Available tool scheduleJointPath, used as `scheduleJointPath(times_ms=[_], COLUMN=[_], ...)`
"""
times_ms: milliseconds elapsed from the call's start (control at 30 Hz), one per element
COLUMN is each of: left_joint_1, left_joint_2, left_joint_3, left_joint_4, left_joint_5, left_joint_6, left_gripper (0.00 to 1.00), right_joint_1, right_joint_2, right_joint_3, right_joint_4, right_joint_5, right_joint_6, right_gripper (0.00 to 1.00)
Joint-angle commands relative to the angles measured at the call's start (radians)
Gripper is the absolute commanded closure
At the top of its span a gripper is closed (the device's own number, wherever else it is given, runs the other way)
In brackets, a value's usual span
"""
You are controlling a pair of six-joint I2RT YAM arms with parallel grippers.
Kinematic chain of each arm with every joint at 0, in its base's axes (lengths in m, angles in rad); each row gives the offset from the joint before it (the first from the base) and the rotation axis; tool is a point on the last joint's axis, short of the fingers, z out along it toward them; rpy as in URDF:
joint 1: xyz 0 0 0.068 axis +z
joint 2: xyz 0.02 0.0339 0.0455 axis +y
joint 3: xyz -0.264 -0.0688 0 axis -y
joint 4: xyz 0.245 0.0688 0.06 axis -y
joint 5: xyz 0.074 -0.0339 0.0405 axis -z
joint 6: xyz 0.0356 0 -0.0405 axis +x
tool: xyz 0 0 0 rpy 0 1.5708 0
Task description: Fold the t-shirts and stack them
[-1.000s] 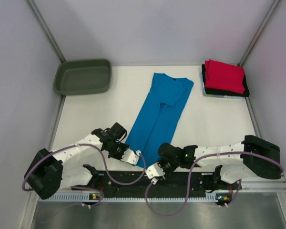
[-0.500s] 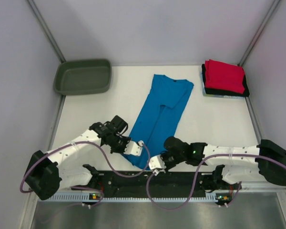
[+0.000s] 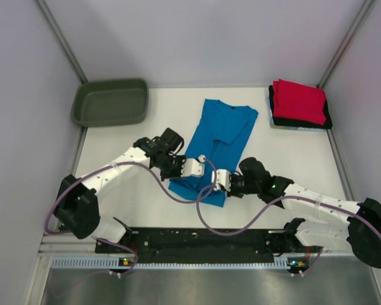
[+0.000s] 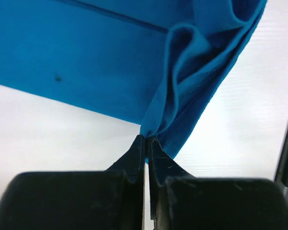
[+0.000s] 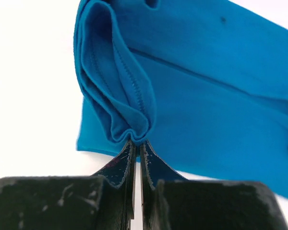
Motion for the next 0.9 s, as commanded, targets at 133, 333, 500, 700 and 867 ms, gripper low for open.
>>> scheduleJointPath(times_ms=[133, 333, 500, 700, 867], left_joint_1=[0.060, 0.101, 0.109, 0.116, 0.118], left_joint_2=[0.198, 0.348, 0.455, 0.552, 0.600], left_joint_3=[0.229, 0.405, 0.531, 0.631, 0.695], left_joint_4=[0.021, 0.019, 0.013, 0.024, 0.047], left_joint_5=[-0.040, -0.069, -0.066, -0.068, -0.066], left_joint_6=[-0.027, -0.046, -0.038, -0.030, -0.029], left_gripper=[1.00, 1.00, 1.00, 1.00, 1.00], right_joint_1=[-0.157, -0.277, -0.325, -0.380, -0.418], right_joint_2=[0.029, 0.101, 0.161, 0.244, 0.276], right_joint_3=[0.026, 0.034, 0.060, 0.101, 0.129], right_joint_4=[0.145, 0.246, 0.282, 0.300, 0.283], right_joint_5=[0.012, 0.007, 0.015, 0.018, 0.024], right_joint_6=[0.047, 0.064, 0.051, 0.040, 0.043], right_gripper=[1.00, 1.00, 1.00, 1.00, 1.00])
